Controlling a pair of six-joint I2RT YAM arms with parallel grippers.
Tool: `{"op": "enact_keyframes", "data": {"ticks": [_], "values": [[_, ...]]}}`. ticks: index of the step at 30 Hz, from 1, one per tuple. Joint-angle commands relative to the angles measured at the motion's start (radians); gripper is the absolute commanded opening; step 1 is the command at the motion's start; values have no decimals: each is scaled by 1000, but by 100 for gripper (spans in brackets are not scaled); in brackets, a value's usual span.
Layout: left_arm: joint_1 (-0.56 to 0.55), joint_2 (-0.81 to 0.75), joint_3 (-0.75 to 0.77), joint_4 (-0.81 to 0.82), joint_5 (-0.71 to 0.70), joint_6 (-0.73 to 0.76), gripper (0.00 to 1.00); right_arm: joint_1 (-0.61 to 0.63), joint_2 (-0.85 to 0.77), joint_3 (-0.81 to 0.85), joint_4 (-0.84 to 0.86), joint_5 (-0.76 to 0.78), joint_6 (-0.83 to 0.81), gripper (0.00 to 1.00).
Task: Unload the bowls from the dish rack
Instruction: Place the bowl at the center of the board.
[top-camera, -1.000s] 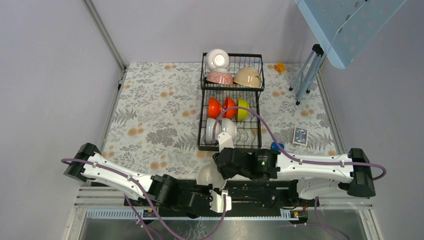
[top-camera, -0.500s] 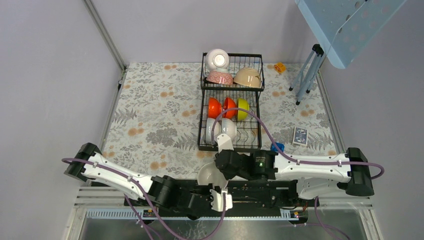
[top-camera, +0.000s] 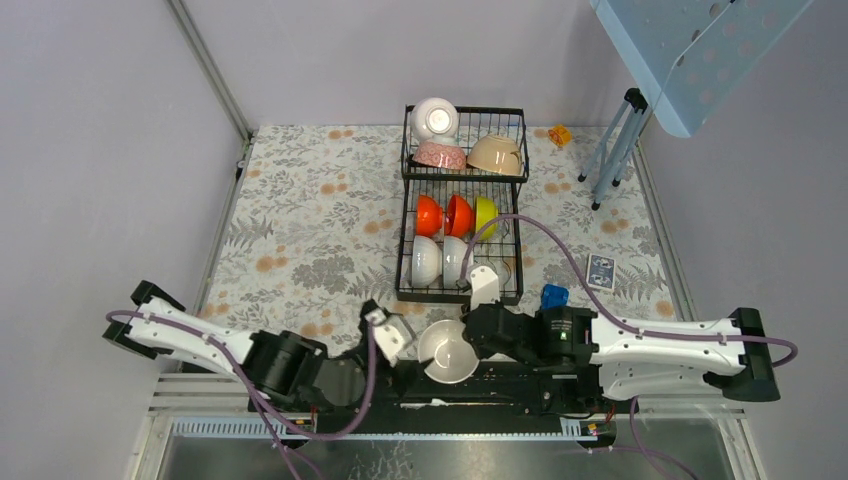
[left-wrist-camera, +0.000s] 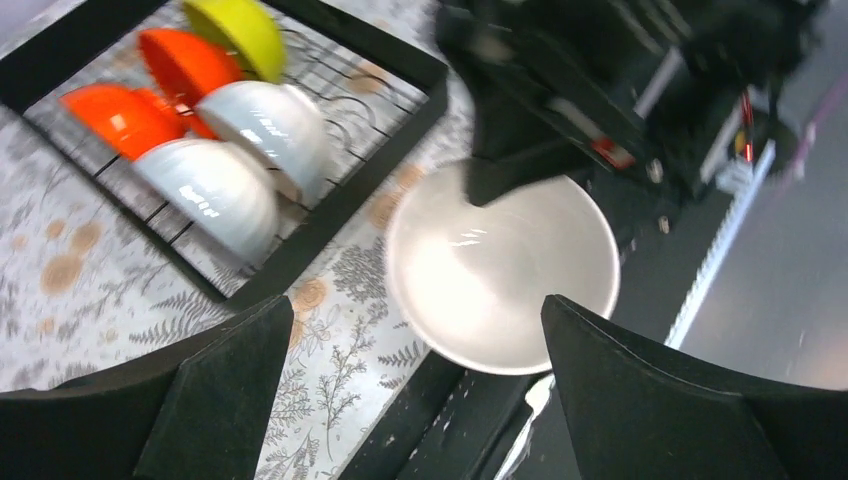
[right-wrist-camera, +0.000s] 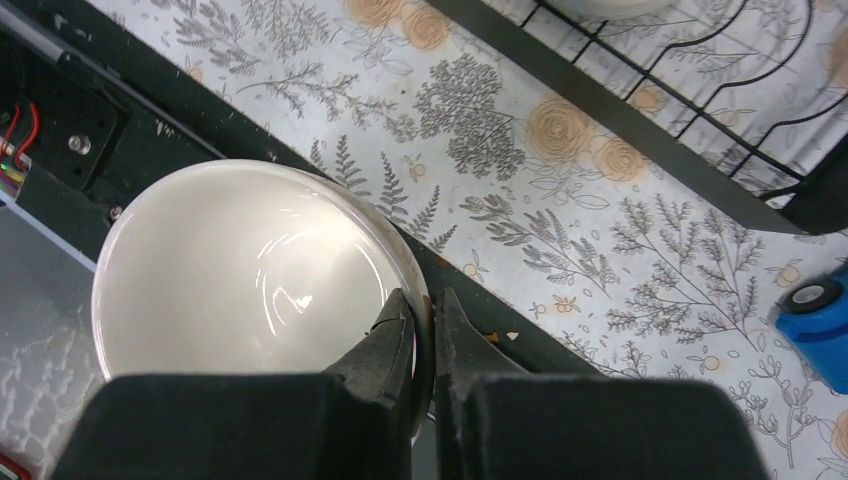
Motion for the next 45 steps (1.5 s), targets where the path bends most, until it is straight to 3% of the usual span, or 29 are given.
{"op": "enact_keyframes", "data": {"ticks": [1, 5, 7, 9, 11, 14, 18, 21, 23, 24, 25, 27, 30, 37, 45], "values": [[2, -105, 19, 7, -302, -273, 99, 10, -84, -22, 31, 118, 70, 0], [2, -212, -73, 194, -278, -329, 99, 9, -131, -69, 55, 163, 88, 0], [2, -217, -97, 214, -329, -448, 99, 9, -129, -87, 67, 187, 103, 0], [2, -171, -85, 77, -406, -731, 99, 9, -109, -96, 73, 222, 133, 0], [3, -101, -46, -169, -459, -1099, 99, 9, -84, -93, 74, 256, 161, 0], [10, 38, 34, -457, -451, -1468, 98, 9, -55, -89, 82, 307, 201, 0], [14, 241, 196, -771, -419, -1753, 97, 8, -44, -87, 93, 371, 244, 0], [16, 329, 254, -911, -406, -1900, 96, 7, -42, -88, 104, 385, 273, 0], [30, 333, 250, -902, -393, -1906, 92, 7, -43, -93, 107, 386, 292, 0], [49, 322, 237, -842, -377, -1841, 90, 7, -46, -98, 110, 382, 295, 0], [82, 298, 215, -740, -341, -1737, 89, 7, -51, -102, 114, 377, 300, 0], [200, 225, 111, -397, -210, -1390, 85, 8, -65, -112, 128, 370, 302, 0], [329, 91, -49, -101, -58, -1224, 79, 7, -84, -124, 136, 360, 307, 0], [364, 149, -36, -50, 2, -1165, 69, 7, -99, -147, 130, 362, 326, 0], [364, 226, -17, -23, 29, -1159, 67, 7, -49, -145, 124, 351, 350, 0]]}}
